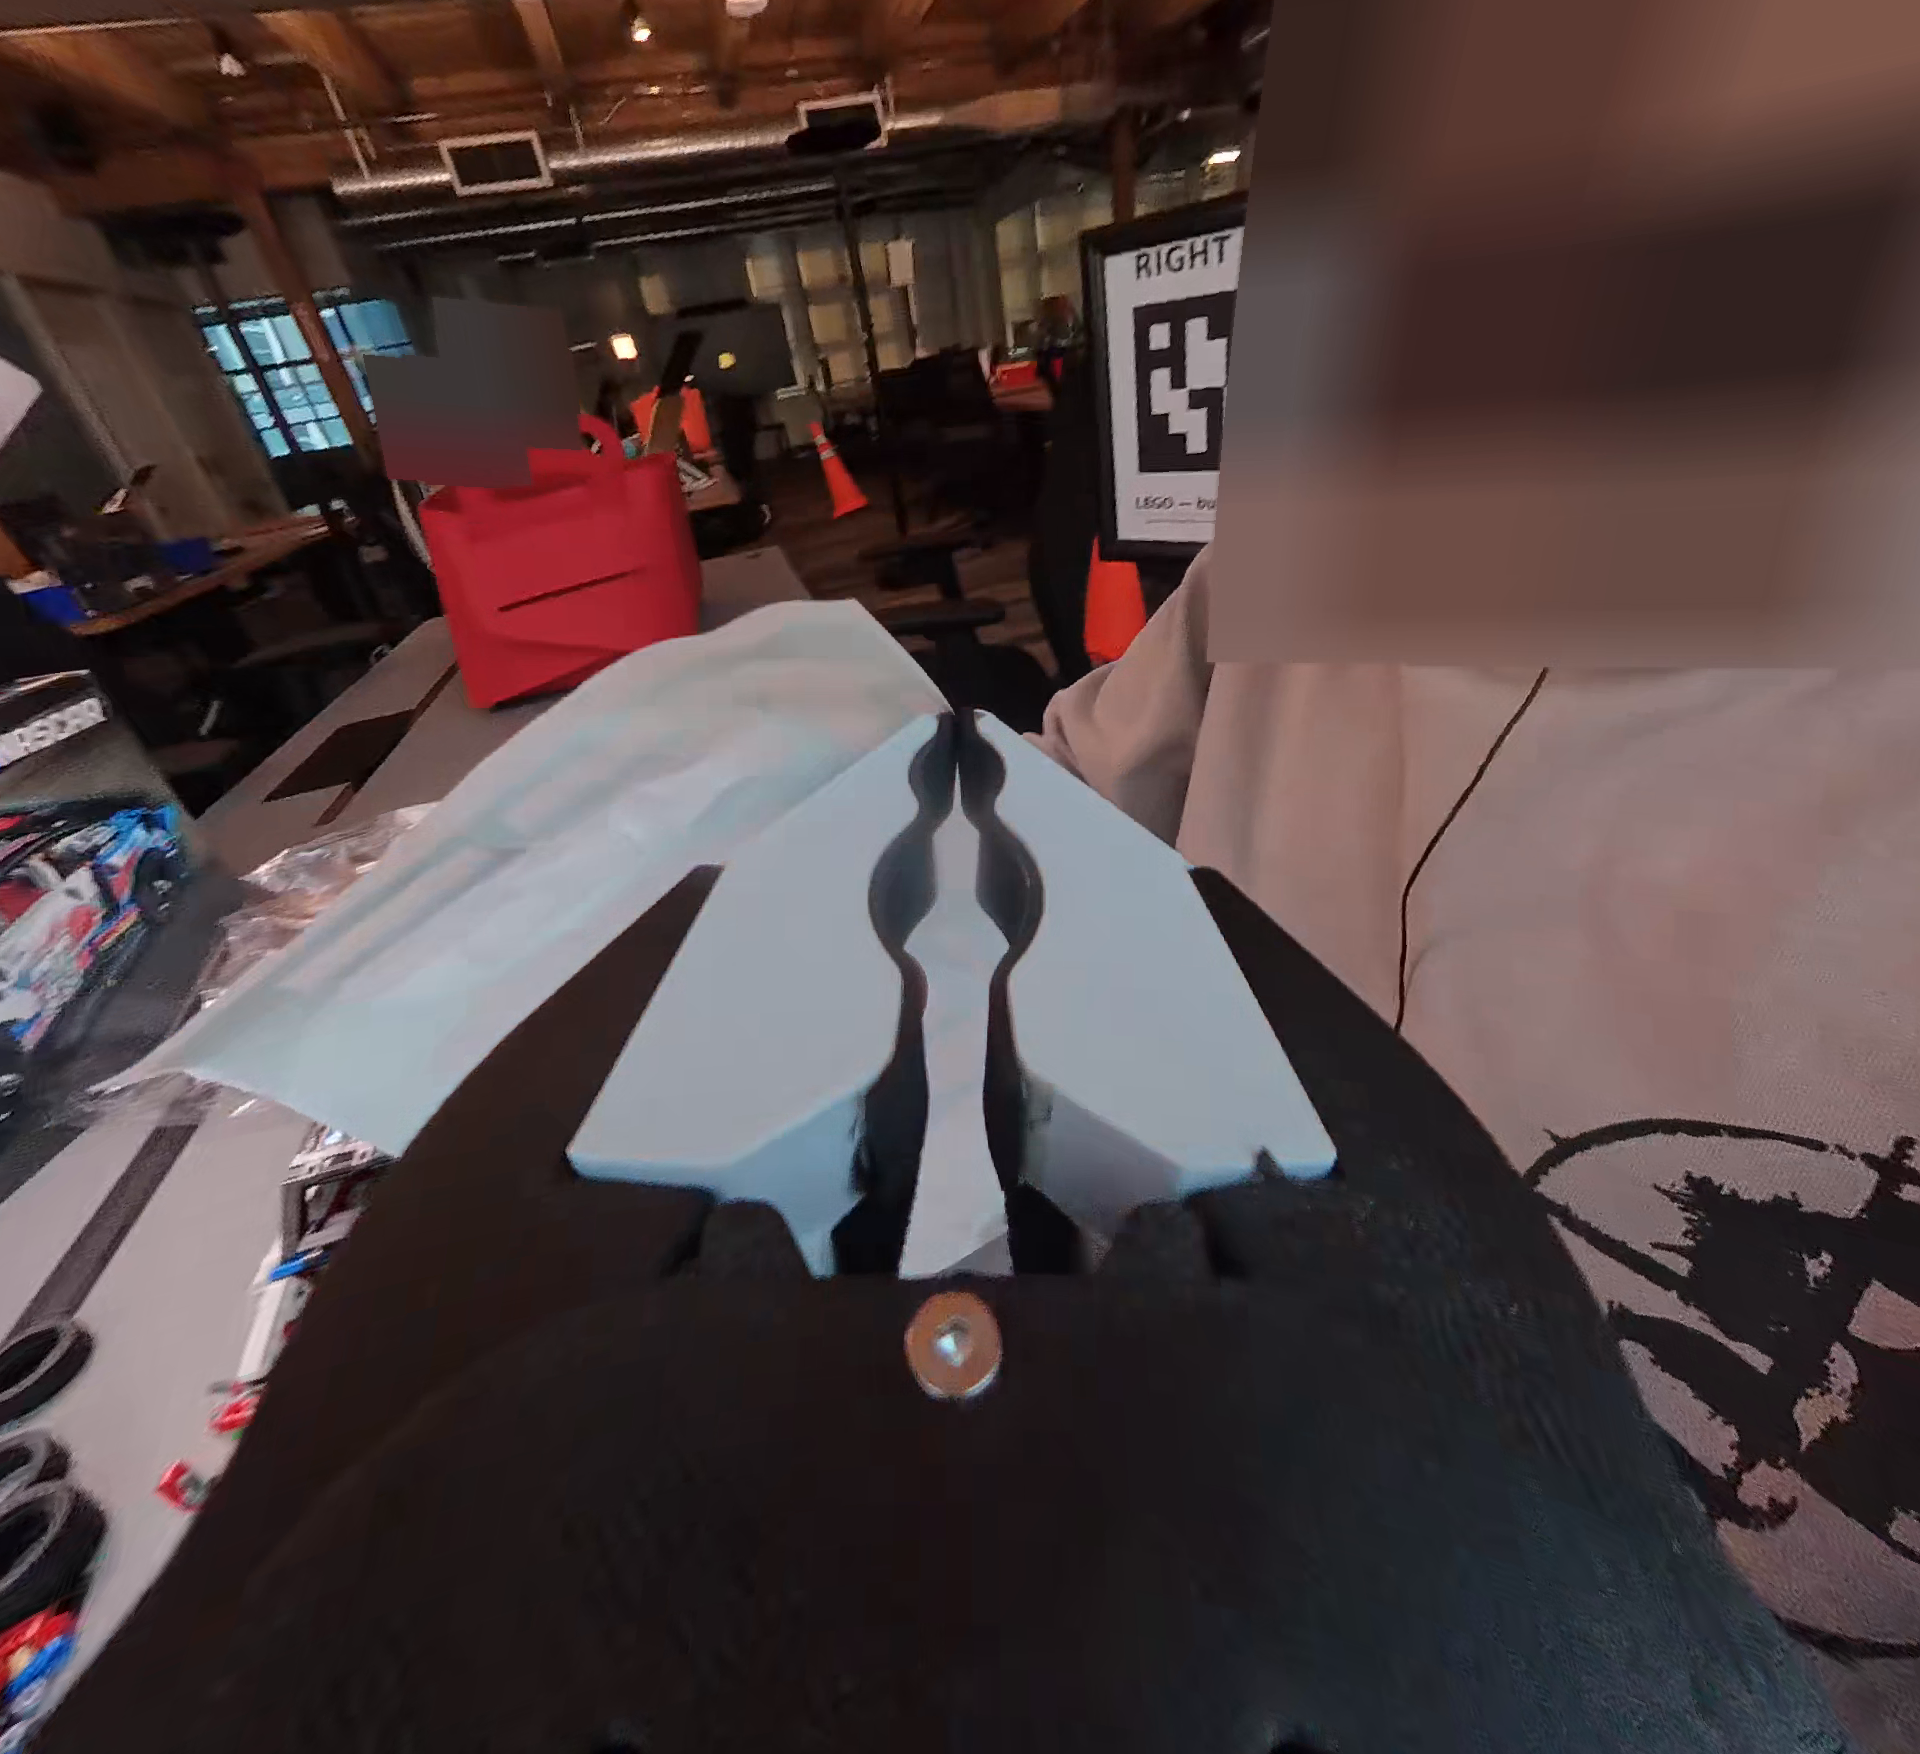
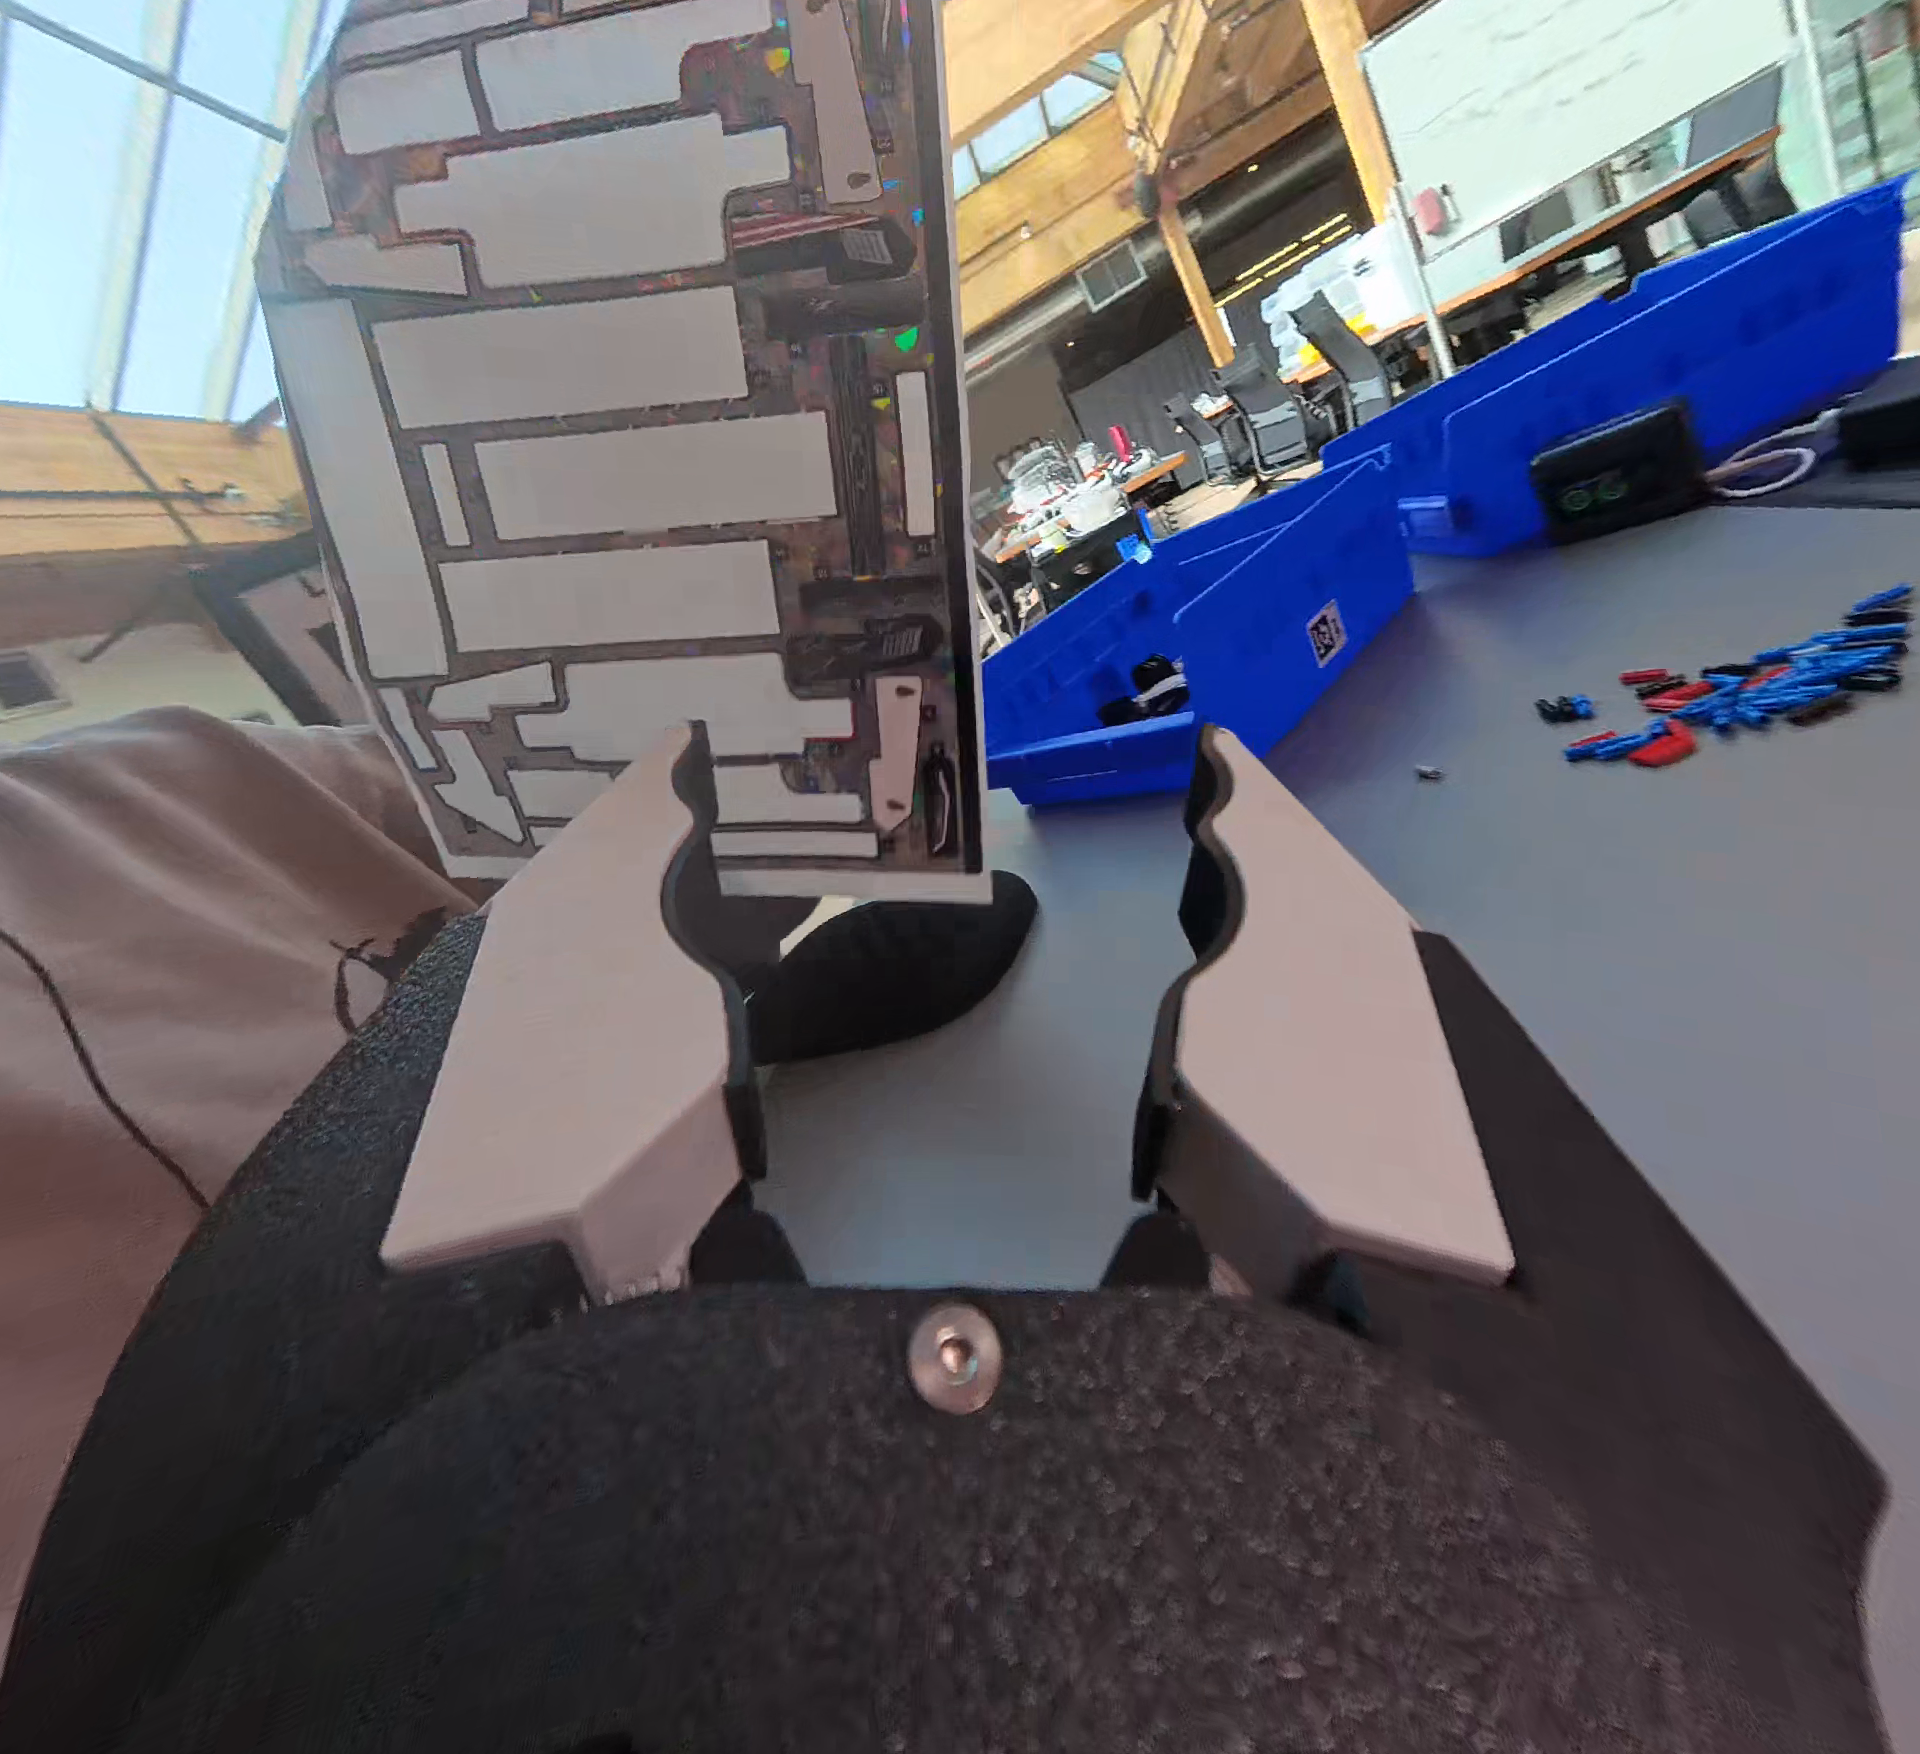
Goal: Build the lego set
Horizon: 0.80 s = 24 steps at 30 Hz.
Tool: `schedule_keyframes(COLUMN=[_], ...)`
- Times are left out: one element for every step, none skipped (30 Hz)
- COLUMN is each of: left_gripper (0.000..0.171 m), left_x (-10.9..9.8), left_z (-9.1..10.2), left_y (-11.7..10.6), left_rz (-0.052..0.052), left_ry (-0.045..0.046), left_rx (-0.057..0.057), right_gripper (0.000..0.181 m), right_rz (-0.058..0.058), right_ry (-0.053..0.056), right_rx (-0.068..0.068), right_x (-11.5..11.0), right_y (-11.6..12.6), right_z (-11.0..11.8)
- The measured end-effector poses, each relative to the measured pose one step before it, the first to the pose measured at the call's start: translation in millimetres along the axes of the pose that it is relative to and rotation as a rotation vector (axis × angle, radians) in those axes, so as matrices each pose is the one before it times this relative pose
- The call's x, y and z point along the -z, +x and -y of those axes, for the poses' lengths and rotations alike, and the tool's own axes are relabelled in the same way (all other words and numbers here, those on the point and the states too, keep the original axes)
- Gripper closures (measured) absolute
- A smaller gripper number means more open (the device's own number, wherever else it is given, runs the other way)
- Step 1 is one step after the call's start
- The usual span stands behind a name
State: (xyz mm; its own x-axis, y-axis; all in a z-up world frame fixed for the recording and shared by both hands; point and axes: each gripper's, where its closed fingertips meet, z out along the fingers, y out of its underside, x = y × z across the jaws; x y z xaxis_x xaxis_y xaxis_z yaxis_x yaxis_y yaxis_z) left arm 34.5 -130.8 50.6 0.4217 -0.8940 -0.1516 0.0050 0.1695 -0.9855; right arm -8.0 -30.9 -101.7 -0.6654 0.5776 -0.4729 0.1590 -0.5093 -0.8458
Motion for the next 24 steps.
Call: schedule_keyframes(left_gripper=[0.171, 0.171, 0.171, 0.171, 0.171, 0.171, 0.171, 0.171, 0.171, 0.171, 0.171, 0.171, 0.163, 0.148, 0.136, 0.122, 0.114, 0.111, 0.111, 0.110, 0.109, 0.109, 0.111, 0.114], left_x=[-1.68, -0.53, 0.82, 2.41, 4.29, 6.44, 8.13, 9.42, 10.18, 10.29, 10.26, 9.84, 8.74, 7.43, 5.43, 3.46, 1.51, -0.41, -2.88, -4.98, -6.47, -7.38, -7.84, -7.99], left_z=[-2.41, -3.95, -5.26, -6.27, -6.53, -4.75, -5.71, -6.20, -7.30, -8.57, -9.92, -10.41, -9.28, -8.41, -7.65, -5.14, -2.05, 0.22, 0.40, -2.18, -4.60, -5.74, -5.44, -4.54], left_y=[2.22, 1.73, -0.76, -2.20, -4.20, -4.77, -6.96, -7.71, -6.98, -6.72, -10.09, -12.68, -13.99, -14.03, -10.26, -6.36, -3.59, -2.47, -1.81, 0.70, 2.21, 2.15, 0.50, -0.56], left_rz=[-0.0212, -0.0212, -0.0066, 0.0029, 0.0135, 0.0161, 0.0293, 0.0331, 0.0248, 0.0205, 0.0395, 0.0531, 0.0575, 0.0532, 0.0273, 0.0057, -0.0029, -0.0001, 0.0045, -0.0052, -0.0118, -0.0097, 0.0006, 0.0045], left_ry=[0.02592, 0.01895, 0.01180, 0.00537, 0.00237, 0.01253, 0.00807, 0.00838, 0.00544, 0.00113, -0.00441, -0.00669, -0.00094, -0.00551, -0.01745, -0.01827, -0.00755, 0.00571, 0.00811, -0.00778, -0.02408, -0.03198, -0.03116, -0.02408], left_rx=[0.0197, 0.0172, 0.0140, 0.0114, 0.0193, 0.0244, 0.0213, 0.0224, 0.0302, 0.0359, 0.0315, 0.0215, 0.0187, 0.0281, 0.0413, 0.0472, 0.0398, 0.0224, 0.0074, 0.0019, 0.0002, -0.0009, -0.0025, -0.0011], right_gripper=[0.089, 0.088, 0.088, 0.096, 0.120, 0.147, 0.172, 0.181, 0.181, 0.181, 0.181, 0.181, 0.181, 0.181, 0.181, 0.181, 0.181, 0.181, 0.181, 0.181, 0.181, 0.181, 0.181, 0.181], right_rz=[0.0475, 0.0541, 0.0493, 0.0522, 0.0533, 0.0237, -0.0151, -0.0316, -0.0307, -0.0225, -0.0283, -0.0274, -0.0017, 0.0145, 0.0175, 0.0060, -0.0015, 0.0057, 0.0170, 0.0197, 0.0124, 0.0160, 0.0262, 0.0268], right_ry=[-0.0082, -0.0179, -0.0216, -0.0217, -0.0210, -0.0145, -0.0070, 0.0009, -0.0109, -0.0429, -0.0534, -0.0476, -0.0428, -0.0362, -0.0345, -0.0263, -0.0192, -0.0205, -0.0212, -0.0168, -0.0125, -0.0139, -0.0160, -0.0186], right_rx=[0.0081, -0.0001, -0.0215, -0.0290, -0.0087, 0.0099, 0.0286, 0.0350, 0.0228, 0.0092, 0.0024, -0.0113, -0.0239, -0.0318, -0.0319, -0.0101, 0.0129, 0.0125, -0.0015, -0.0109, -0.0141, -0.0139, -0.0116, -0.0072], right_x=[-2.30, -2.14, -2.13, -2.12, -1.37, -0.10, 1.83, 4.32, 6.19, 7.28, 7.88, 7.88, 7.18, 6.05, 4.66, 3.40, 2.32, 1.48, 0.60, -0.26, -1.17, -1.98, -2.60, -2.98], right_y=[-5.02, -6.35, -5.49, -6.18, -7.01, -4.15, 0.54, 2.02, 2.63, 2.52, 3.55, 3.51, 0.03, -2.59, -3.43, -2.33, -1.82, -3.00, -4.10, -3.73, -1.67, -1.40, -2.62, -2.71], right_z=[-1.11, -1.55, -2.18, -3.44, -4.41, -3.73, -1.59, 1.48, 2.07, -0.66, -2.01, -2.14, -2.62, -3.26, -3.93, -3.73, -3.39, -3.69, -3.71, -3.54, -3.12, -3.83, -4.44, -4.69])
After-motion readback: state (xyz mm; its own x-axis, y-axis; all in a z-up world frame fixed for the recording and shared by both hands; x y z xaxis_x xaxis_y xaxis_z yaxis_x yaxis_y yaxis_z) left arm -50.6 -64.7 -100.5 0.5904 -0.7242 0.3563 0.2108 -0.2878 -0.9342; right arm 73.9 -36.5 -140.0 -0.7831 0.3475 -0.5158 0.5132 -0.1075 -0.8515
